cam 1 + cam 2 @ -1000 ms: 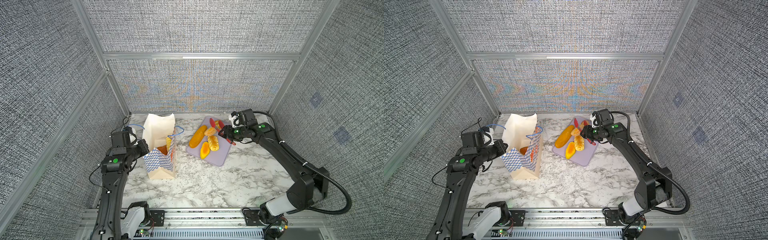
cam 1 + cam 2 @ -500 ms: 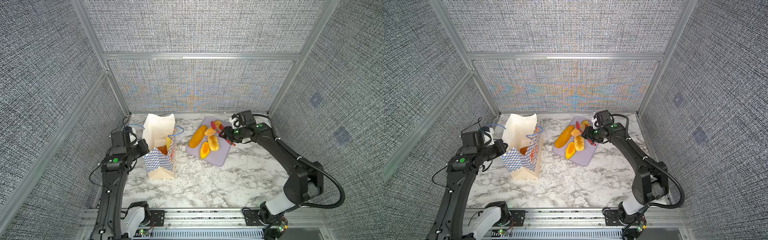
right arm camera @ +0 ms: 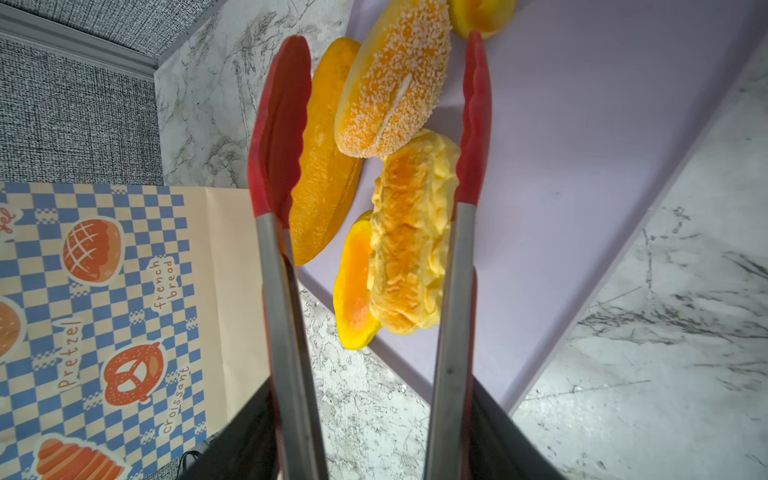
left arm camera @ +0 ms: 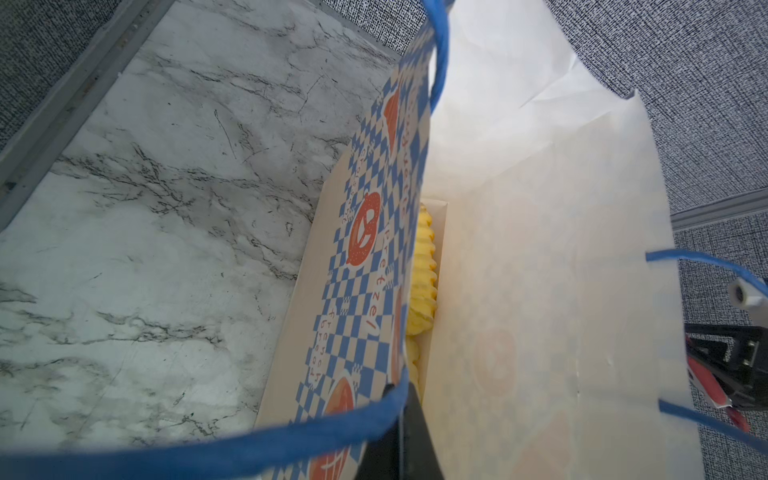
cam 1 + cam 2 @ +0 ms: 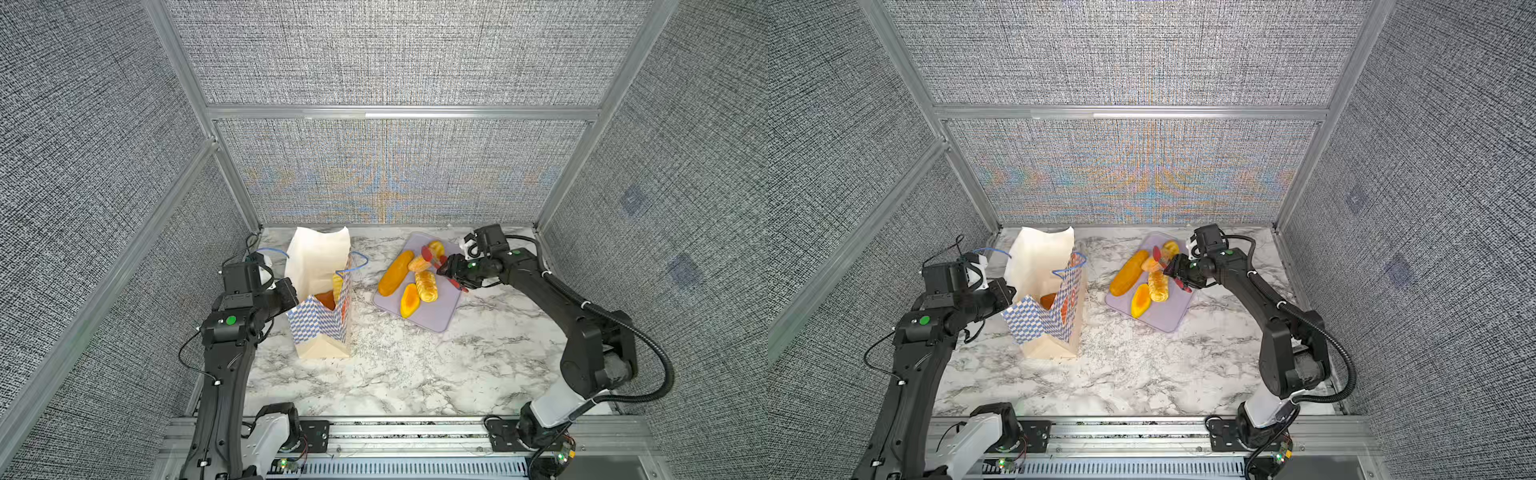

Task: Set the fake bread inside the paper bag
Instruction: 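Lower the open tongs around the sugared bun on the tray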

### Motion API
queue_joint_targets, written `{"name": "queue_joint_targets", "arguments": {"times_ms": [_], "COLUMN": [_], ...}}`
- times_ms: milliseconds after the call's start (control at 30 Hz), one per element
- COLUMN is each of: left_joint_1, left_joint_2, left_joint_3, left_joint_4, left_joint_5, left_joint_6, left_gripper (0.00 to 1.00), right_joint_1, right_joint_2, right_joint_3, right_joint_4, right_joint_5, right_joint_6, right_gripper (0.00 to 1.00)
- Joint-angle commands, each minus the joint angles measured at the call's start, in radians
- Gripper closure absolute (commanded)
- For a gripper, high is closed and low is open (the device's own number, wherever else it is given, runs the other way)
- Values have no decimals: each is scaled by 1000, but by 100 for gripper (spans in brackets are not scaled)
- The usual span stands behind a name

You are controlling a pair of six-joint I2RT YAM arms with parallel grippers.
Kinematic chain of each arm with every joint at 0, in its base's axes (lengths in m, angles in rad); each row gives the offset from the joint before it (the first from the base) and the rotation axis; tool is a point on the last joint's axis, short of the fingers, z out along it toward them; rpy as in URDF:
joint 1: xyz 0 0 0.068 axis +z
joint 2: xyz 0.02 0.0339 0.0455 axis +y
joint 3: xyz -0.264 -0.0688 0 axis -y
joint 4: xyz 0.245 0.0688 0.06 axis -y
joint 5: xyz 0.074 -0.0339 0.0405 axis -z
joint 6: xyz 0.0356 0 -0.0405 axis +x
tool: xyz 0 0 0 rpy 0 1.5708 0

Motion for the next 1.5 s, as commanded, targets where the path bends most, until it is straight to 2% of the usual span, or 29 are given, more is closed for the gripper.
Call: {"name": "queue_joint_targets", "arguments": {"times_ms": [0, 967, 1467], "left_joint_1": [1, 2, 1], "left_joint_2": [1, 4, 1], "left_joint_3": [5, 1, 2], "left_joint_4": [10, 7, 4], "left_joint_5": [0, -11, -10], "left_joint_6": [8, 11, 10], "left_gripper": [97, 96, 96], "right_joint_1": [-5, -16, -18], "right_joint_2": [8, 136, 151], "right_joint_3": [-4, 10, 11], "right_joint_4": [60, 174, 190], "right_joint_5": [-42, -126, -133], "right_joint_6": [24, 91, 100], "right_gripper": [35, 35, 46]}}
